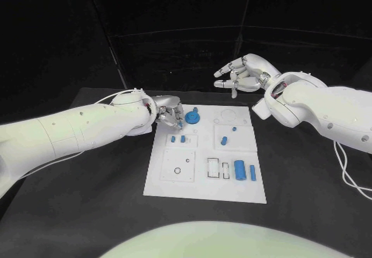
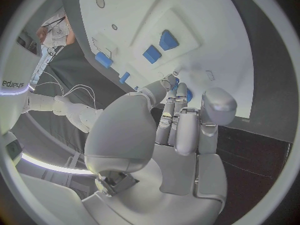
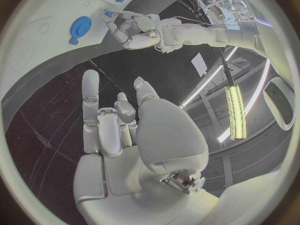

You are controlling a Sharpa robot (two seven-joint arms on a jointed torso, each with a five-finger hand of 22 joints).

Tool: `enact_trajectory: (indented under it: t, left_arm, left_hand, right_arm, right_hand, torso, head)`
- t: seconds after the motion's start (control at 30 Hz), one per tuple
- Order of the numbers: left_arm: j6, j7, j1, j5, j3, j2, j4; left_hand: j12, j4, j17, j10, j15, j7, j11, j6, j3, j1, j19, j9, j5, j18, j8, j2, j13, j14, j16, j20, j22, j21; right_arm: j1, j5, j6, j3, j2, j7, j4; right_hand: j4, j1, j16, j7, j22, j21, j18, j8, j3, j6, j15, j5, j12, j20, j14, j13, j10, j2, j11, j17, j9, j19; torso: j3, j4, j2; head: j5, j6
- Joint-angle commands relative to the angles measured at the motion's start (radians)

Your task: Assemble the parts on the task board

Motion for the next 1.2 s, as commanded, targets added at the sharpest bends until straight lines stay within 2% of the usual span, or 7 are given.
enact_trajectory:
  t: [0.03,0.7,0.73,0.8,0.83,0.97,1.2]
  left_arm:
    - [0.025,-0.015,0.0,-0.002,0.0,0.003,-0.004]
    - [0.063,-0.024,-0.005,-0.002,-0.002,0.016,-0.008]
    - [0.065,-0.024,-0.005,-0.002,-0.002,0.016,-0.008]
    - [0.067,-0.026,-0.005,-0.002,-0.003,0.016,-0.008]
    - [0.068,-0.026,-0.005,-0.002,-0.003,0.016,-0.008]
    - [0.068,-0.027,-0.005,-0.002,-0.004,0.018,-0.008]
    - [0.068,-0.026,-0.005,-0.002,-0.005,0.021,-0.009]
  left_hand:
    - [-0.006,0.0,-0.003,0.009,0.003,-0.001,0.0,0.008,0.005,-0.005,-0.003,0.001,-0.003,-0.015,-0.007,-0.006,0.002,0.021,-0.001,0.004,-0.002,-0.003]
    - [-0.008,0.002,-0.004,0.012,0.003,-0.001,0.0,0.01,0.005,-0.006,-0.004,0.001,-0.003,-0.014,-0.007,-0.005,0.002,0.02,-0.001,0.003,-0.003,-0.004]
    - [-0.008,0.002,-0.004,0.012,0.003,-0.001,0.0,0.01,0.005,-0.006,-0.004,0.001,-0.003,-0.014,-0.007,-0.005,0.002,0.02,-0.001,0.003,-0.003,-0.004]
    - [-0.008,0.002,-0.005,0.013,0.003,-0.002,-0.001,0.011,0.005,-0.007,-0.005,0.001,-0.003,-0.014,-0.007,-0.005,0.003,0.02,-0.001,0.003,-0.003,-0.005]
    - [-0.009,0.002,-0.005,0.014,0.003,-0.002,-0.001,0.012,0.005,-0.007,-0.005,0.001,-0.003,-0.014,-0.007,-0.005,0.003,0.02,-0.002,0.003,-0.003,-0.004]
    - [-0.009,0.002,-0.007,0.014,0.002,-0.002,-0.001,0.012,0.004,-0.007,-0.005,0.001,-0.003,-0.014,-0.007,-0.005,0.003,0.02,-0.002,0.003,-0.003,-0.004]
    - [-0.009,0.002,-0.007,0.014,0.002,-0.002,-0.001,0.012,0.004,-0.007,-0.005,0.001,-0.003,-0.014,-0.007,-0.005,0.003,0.019,-0.002,0.003,-0.003,-0.004]
  right_arm:
    - [0.002,-0.003,-0.01,0.001,0.0,0.008,0.001]
    - [0.002,-0.003,-0.018,0.001,0.0,0.009,-0.001]
    - [0.002,-0.003,-0.02,0.001,0.0,0.01,-0.002]
    - [0.002,-0.003,-0.021,0.001,-0.001,0.011,-0.004]
    - [0.002,-0.002,-0.022,0.001,-0.001,0.012,-0.005]
    - [0.002,0.005,-0.018,0.001,0.0,0.016,-0.007]
    - [0.002,0.03,-0.011,0.001,0.002,0.028,-0.011]
  right_hand:
    - [-0.002,0.004,-0.007,-0.003,-0.001,-0.007,0.007,0.006,-0.005,-0.005,-0.001,0.005,0.002,0.003,0.029,-0.002,0.0,0.004,-0.004,-0.001,0.001,0.0]
    - [-0.001,0.002,-0.019,-0.003,-0.003,-0.01,0.006,0.009,-0.008,-0.004,0.0,0.006,-0.01,0.003,0.024,-0.02,-0.016,0.002,-0.003,-0.022,0.002,-0.003]
    - [0.0,0.002,-0.039,-0.003,-0.006,-0.018,0.006,0.012,-0.009,-0.001,0.001,0.007,-0.033,0.004,0.011,-0.053,-0.048,0.002,-0.003,-0.057,0.002,-0.011]
    - [0.003,0.003,-0.16,-0.001,-0.029,-0.064,0.004,0.022,-0.013,-0.001,0.006,0.007,-0.155,0.009,-0.063,-0.222,-0.2,0.0,0.0,-0.242,0.003,-0.058]
    - [0.004,0.005,-0.209,0.0,-0.038,-0.082,0.005,0.025,-0.012,-0.002,0.009,0.008,-0.192,0.012,-0.093,-0.271,-0.242,0.002,0.002,-0.311,0.003,-0.073]
    - [0.008,0.015,-0.457,0.008,-0.079,-0.161,0.003,0.037,-0.011,-0.011,0.022,0.008,-0.275,0.028,-0.251,-0.365,-0.317,0.004,0.014,-0.63,0.002,-0.132]
    - [0.023,0.031,-0.685,0.027,-0.163,-0.316,0.002,0.058,-0.004,-0.025,0.052,0.007,-0.425,0.065,-0.348,-0.515,-0.385,0.003,0.036,-0.742,0.002,-0.21]
  torso:
    - [0.0008,0.0011,0.0]
    - [0.0004,0.0005,-0.001]
    - [0.0002,0.0005,-0.001]
    - [0.0002,0.0006,0.0]
    - [0.0002,0.0006,0.0]
    - [0.0006,0.0005,0.0]
    - [0.0004,0.0008,0.0]
  head:
    - [-0.001,-0.001]
    - [-0.001,-0.006]
    - [-0.001,-0.006]
    - [-0.001,-0.006]
    - [-0.001,-0.006]
    - [-0.001,-0.006]
    - [-0.001,-0.006]
